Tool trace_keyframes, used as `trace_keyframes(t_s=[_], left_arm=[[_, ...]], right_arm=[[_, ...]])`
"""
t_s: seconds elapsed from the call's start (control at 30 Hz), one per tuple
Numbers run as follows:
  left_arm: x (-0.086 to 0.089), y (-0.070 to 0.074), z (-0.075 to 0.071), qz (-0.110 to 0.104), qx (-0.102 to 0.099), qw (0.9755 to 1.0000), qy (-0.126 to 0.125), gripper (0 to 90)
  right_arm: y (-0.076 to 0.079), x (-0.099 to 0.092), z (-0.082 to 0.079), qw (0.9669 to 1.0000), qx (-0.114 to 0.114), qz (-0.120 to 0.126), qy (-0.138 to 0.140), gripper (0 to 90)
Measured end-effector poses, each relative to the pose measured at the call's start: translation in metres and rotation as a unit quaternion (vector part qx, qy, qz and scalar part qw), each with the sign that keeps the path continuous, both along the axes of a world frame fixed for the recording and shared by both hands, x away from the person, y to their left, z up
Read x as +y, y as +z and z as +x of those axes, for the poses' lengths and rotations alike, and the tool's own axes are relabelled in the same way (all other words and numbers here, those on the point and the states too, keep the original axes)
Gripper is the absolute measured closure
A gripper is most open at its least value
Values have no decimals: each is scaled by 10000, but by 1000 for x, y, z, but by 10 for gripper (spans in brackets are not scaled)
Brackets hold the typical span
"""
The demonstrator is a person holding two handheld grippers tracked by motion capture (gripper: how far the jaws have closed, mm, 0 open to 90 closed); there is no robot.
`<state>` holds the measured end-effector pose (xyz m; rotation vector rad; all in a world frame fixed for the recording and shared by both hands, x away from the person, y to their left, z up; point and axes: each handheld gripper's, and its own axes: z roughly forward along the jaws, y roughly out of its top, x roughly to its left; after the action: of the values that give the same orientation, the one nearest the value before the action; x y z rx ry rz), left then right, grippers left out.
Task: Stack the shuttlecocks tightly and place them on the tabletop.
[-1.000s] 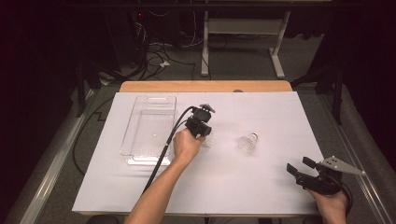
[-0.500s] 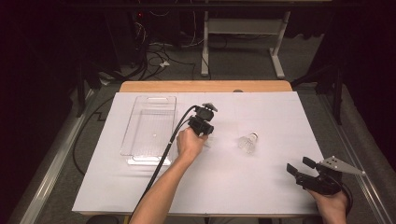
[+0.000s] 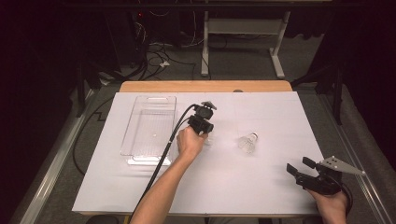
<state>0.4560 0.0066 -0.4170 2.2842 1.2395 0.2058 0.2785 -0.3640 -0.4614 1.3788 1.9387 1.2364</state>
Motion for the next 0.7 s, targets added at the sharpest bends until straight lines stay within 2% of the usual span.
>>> trace_keyframes(t_s=[0.23,0.4,0.47,0.5,0.7], left_arm=[[-2,-1,1,47,14,10000,-25,896],[-1,0,2,-2,23,10000,5,895],[0,-1,3,-47,83,10000,-7,894],[0,-2,4,-102,183,9998,4,892],[-2,-5,4,-98,180,9998,-11,882]], right_arm=[[0,0,0,10000,4,2,-4,248],[0,0,0,10000,1,-8,-2,248],[0,0,0,10000,4,-3,-5,248],[0,0,0,10000,5,-3,-3,248],[0,0,0,10000,3,-7,9,248]])
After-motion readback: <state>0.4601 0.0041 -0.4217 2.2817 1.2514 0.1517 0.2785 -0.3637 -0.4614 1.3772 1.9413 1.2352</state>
